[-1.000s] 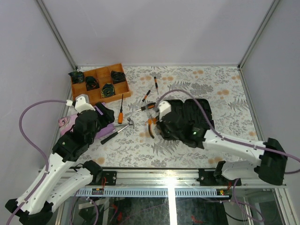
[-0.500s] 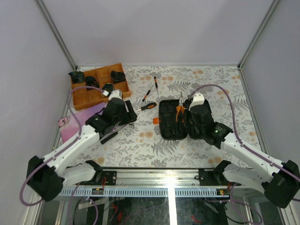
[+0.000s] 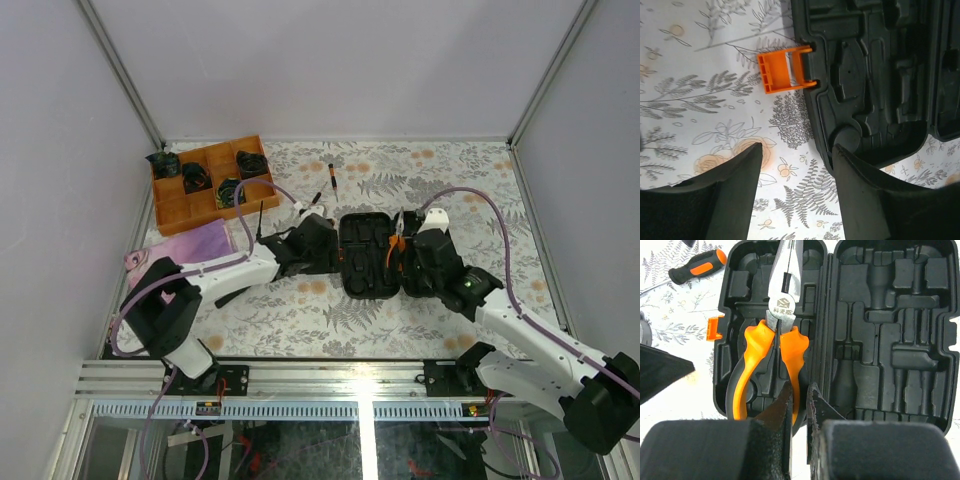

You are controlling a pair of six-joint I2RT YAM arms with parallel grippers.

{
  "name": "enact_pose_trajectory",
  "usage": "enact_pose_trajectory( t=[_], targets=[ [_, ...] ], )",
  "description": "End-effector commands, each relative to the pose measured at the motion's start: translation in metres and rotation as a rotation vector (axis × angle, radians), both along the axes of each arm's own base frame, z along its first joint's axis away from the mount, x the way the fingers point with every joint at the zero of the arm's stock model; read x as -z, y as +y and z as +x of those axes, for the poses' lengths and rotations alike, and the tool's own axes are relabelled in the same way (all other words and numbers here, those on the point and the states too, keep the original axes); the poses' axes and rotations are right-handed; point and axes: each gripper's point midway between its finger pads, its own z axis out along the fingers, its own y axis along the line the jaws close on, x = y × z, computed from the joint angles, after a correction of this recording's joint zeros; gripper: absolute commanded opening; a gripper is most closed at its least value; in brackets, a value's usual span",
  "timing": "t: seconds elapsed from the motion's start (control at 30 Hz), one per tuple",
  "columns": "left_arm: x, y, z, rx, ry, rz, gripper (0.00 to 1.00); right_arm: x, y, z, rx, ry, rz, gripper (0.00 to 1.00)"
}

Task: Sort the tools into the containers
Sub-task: Move the storage box to the center of the board.

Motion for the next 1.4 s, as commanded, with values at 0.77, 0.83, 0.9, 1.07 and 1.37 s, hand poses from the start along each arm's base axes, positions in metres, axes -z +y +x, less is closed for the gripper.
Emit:
enact_pose_trajectory(
  t=[0.77, 0.83, 0.9, 1.07, 1.37],
  targets=[
    [0.053, -0.026, -0.043, 0.007, 0.104, -0.094, 0.10, -0.010, 0.000, -0.007, 0.003, -0.020, 0.069, 0.00],
    [0.054, -0.023, -0.053, 0.003, 0.110, -0.099, 0.09, -0.009, 0.002, -0.007, -0.018, -0.013, 0.059, 0.00],
    [0.051, -0.023, -0.064, 0.004, 0.115, -0.112, 0.08, -0.010, 0.005, -0.008, -0.057, -0.011, 0.043, 0.00],
    [0.051, -0.014, -0.091, -0.040, 0.133, -0.127, 0.07, -0.013, 0.009, -0.009, -0.123, -0.004, 0.005, 0.00],
    [0.056, 0.021, -0.113, -0.250, 0.186, -0.168, 0.01, -0.005, 0.021, -0.013, -0.170, 0.052, 0.017, 0.00]
  ],
)
